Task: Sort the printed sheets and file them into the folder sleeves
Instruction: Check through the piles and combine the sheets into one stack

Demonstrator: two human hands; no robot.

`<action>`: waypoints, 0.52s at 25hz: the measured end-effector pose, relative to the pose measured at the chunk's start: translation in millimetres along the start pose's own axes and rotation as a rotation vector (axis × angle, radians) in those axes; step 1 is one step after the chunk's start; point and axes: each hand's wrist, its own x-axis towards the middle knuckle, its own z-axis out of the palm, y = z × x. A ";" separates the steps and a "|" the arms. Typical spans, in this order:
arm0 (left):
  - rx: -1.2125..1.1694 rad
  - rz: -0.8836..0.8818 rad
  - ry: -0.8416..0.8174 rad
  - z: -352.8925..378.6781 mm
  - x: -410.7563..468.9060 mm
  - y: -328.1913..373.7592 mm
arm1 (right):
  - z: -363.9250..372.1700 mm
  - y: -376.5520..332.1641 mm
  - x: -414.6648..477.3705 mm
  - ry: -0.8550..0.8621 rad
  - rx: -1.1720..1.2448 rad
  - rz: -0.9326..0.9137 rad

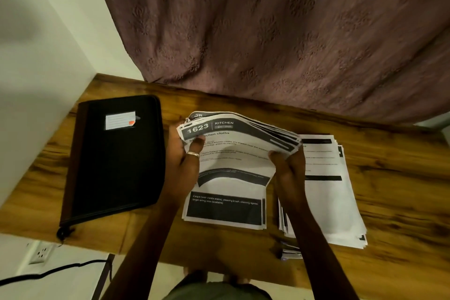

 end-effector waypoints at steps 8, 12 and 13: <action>0.054 0.064 0.024 0.7 0.7 4.0 | 1.6 -11.6 -0.8 0.027 0.027 -0.133; 0.040 0.103 -0.005 -2.1 3.8 8.9 | 2.2 -9.0 -3.6 0.023 0.065 -0.085; 0.039 0.098 -0.027 -2.5 4.1 10.7 | 2.1 -9.5 -3.6 0.017 0.067 -0.087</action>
